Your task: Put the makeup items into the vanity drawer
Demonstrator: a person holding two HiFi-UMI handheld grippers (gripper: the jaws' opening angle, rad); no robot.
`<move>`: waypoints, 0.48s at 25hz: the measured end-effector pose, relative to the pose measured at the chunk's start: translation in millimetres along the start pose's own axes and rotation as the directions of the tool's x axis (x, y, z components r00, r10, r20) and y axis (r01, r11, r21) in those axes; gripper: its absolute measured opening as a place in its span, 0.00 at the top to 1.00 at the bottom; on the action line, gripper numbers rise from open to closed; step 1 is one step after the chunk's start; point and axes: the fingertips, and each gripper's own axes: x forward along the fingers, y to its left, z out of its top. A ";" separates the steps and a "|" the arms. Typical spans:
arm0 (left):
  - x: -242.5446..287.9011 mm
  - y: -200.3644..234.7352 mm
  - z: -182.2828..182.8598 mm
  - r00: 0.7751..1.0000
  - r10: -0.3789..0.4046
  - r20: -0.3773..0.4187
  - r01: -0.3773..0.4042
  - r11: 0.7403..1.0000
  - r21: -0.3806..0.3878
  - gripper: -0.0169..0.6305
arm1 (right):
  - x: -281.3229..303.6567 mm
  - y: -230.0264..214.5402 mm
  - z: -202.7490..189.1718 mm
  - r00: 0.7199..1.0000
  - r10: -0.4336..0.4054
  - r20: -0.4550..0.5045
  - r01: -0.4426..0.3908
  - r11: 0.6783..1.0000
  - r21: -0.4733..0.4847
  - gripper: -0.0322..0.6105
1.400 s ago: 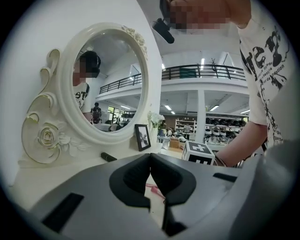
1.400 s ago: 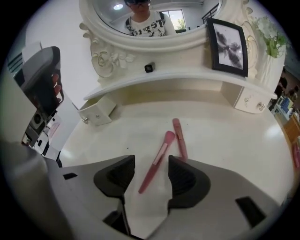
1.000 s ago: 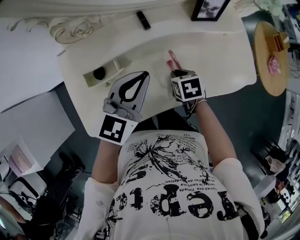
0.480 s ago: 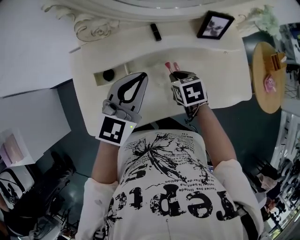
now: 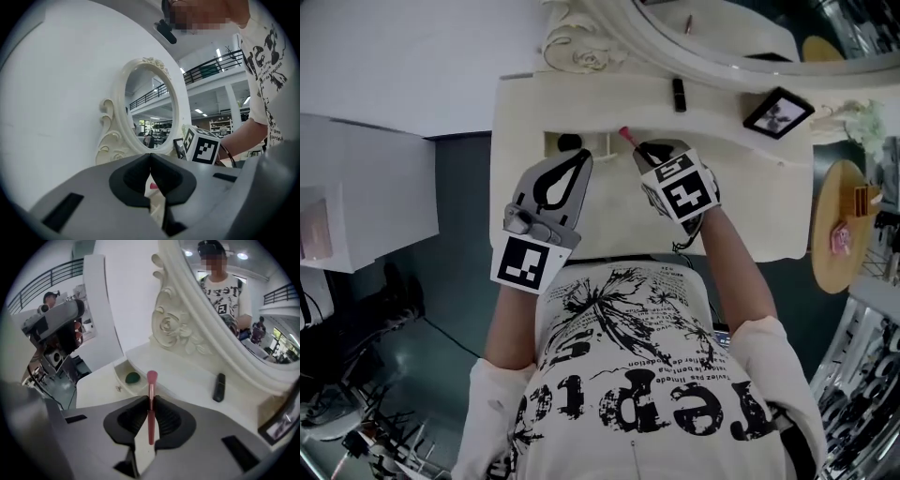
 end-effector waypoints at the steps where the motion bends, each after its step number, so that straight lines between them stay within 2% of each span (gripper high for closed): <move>1: -7.3 7.4 0.4 1.000 0.021 -0.002 -0.021 1.000 -0.001 0.95 | 4.6 8.6 7.8 1.000 0.022 0.000 -0.022 0.999 -0.026 0.85; 8: -41.4 48.6 -12.5 0.989 0.143 -0.027 -0.143 0.990 -0.015 0.95 | 43.2 48.0 44.5 0.989 0.144 -0.022 -0.145 0.980 -0.134 0.85; 12: -61.5 64.7 -16.6 0.978 0.204 -0.044 -0.205 0.978 -0.027 0.95 | 59.9 73.4 55.2 0.976 0.205 -0.069 -0.216 0.947 -0.238 0.85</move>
